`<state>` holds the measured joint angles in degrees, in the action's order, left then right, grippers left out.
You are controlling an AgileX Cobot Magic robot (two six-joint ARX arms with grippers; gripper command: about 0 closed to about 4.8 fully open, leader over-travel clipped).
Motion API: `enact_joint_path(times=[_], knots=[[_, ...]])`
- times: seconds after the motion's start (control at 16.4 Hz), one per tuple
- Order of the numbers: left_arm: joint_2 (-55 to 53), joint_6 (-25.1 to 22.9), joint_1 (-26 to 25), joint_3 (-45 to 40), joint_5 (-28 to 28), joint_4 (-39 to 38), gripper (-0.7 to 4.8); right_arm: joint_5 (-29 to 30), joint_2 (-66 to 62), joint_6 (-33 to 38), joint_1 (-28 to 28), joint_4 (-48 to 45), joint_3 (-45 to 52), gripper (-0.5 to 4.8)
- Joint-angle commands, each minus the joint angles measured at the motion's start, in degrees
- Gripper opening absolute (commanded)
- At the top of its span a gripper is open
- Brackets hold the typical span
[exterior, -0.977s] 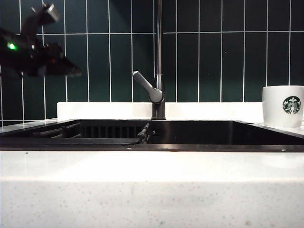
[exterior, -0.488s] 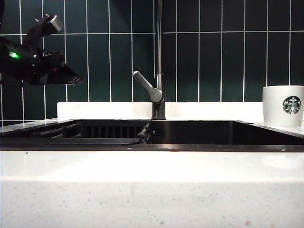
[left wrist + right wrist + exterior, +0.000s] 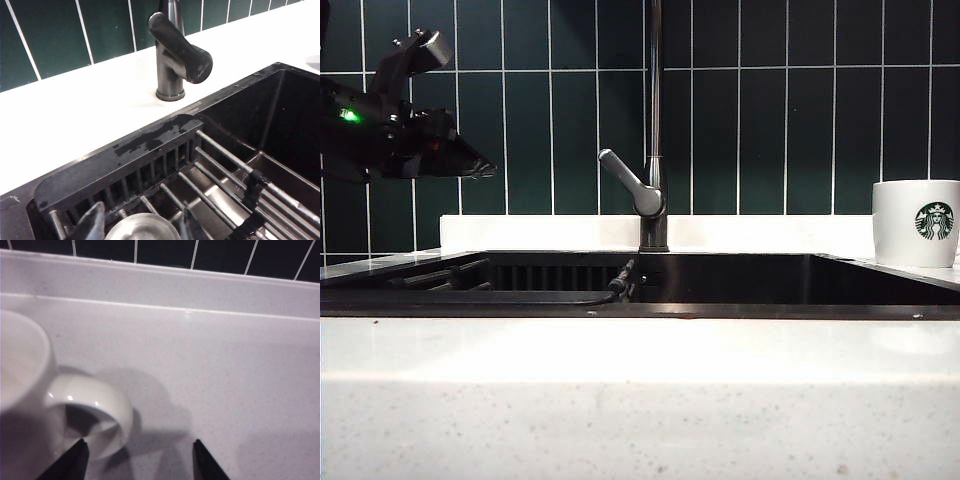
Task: Pick up the mug next to the sink, go to the faucet to get some water, pour the water into the sink, and finally put the mug back to its place.
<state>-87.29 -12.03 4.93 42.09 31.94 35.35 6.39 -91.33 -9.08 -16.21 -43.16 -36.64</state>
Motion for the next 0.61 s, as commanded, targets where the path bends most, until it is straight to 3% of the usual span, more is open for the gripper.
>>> enact_joint_path(times=[0.06, 0.55, 0.61], knots=[[-1.92, -0.15, 0.07, 0.31, 0.26, 1.77, 1.92, 0.17, -3.67, 0.09, 0.04, -3.87, -1.40, 2.84], [-6.08, 0.46, 0.09, 0.68, 1.01, 4.59, 1.92, 1.22, -9.79, 1.99, 0.24, -7.04, -5.90, 2.83], [-6.43, 0.44, 0.09, 0.74, 2.60, 4.61, 1.92, 1.42, -10.34, 1.99, 0.26, -6.71, -5.88, 2.60]])
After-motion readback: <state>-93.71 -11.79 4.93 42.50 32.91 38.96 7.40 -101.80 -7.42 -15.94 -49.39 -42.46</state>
